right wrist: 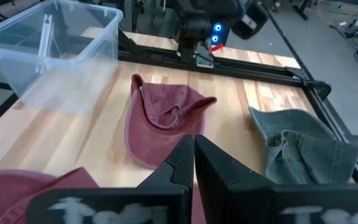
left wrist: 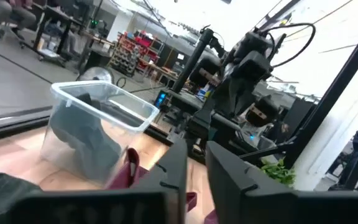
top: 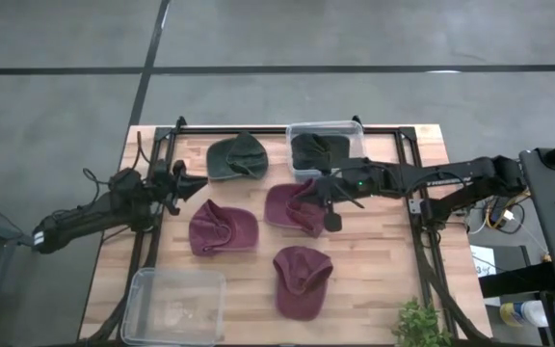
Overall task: Pick & Place hat
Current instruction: Put the gray cap into the top transparent bin
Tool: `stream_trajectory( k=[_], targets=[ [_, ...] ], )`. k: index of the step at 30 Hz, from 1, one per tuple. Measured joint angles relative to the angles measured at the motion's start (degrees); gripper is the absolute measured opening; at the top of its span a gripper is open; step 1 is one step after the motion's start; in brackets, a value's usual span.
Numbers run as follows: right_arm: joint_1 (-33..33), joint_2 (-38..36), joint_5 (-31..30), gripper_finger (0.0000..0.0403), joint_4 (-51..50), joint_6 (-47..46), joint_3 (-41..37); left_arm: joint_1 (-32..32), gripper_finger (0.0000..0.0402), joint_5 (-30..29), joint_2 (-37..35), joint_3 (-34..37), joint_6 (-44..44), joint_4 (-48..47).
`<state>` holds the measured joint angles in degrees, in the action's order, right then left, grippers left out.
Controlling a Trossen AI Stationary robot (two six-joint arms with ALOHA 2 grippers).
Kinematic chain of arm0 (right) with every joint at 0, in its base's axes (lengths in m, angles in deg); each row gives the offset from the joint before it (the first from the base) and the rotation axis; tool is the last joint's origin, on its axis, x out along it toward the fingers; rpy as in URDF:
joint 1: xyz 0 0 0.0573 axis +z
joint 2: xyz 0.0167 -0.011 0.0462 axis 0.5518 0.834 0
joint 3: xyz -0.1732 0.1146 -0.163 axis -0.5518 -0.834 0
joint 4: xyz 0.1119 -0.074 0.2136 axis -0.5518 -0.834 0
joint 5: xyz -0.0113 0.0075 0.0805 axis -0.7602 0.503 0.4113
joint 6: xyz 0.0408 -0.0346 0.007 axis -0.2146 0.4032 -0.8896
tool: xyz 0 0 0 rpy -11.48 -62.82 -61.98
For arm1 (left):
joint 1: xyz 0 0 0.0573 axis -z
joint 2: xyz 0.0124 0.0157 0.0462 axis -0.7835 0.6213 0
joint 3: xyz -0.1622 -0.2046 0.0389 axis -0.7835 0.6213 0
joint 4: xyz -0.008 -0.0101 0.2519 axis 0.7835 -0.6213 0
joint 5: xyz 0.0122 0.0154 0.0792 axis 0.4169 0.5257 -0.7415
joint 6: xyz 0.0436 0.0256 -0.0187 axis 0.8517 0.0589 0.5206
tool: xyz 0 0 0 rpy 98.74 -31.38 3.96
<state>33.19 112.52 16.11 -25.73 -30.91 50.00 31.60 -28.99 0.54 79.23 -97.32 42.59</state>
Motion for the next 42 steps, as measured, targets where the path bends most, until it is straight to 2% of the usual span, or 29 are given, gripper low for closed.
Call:
stream_trajectory(
  k=[4, 10, 14, 19, 26, 30, 42],
  targets=[
    [-0.02, -0.64, -0.02, 0.0008, 3.87, -1.39, -3.57, 0.0, 0.0106, -2.23, 6.36, -4.31, 4.23, -2.12],
    [0.39, -0.31, -0.04, 0.0008, 6.81, -1.92, -6.33, -0.02, 0.0153, -12.35, 17.93, -13.4, 13.55, -13.95],
    [0.72, -0.31, -0.05, 0.0008, 6.71, -3.28, -7.21, -0.02, 0.0157, -16.72, 25.6, -18.08, 15.91, -19.57],
    [1.57, -0.04, -0.06, 0.0008, 6.47, -3.64, -7.76, 0.0, 0.0158, -21.62, 33.94, -21.63, 18.14, -22.21],
    [2.33, -0.04, -0.08, 0.0008, 6.54, -3.41, -8.03, 0.09, 0.0158, -24.37, 44.31, -27.49, 23.06, -29.12],
    [2.74, -0.05, -0.07, 0.0009, 6.52, -3.22, -8.55, 0.11, 0.0158, -27.0, 48.1, -28.99, 29.46, -28.5],
    [2.8, -0.04, -0.24, 0.0009, 6.61, -3.36, -9.83, 0.33, 0.0158, -28.56, 59.03, -30.01, 34.92, -28.64]
  ],
)
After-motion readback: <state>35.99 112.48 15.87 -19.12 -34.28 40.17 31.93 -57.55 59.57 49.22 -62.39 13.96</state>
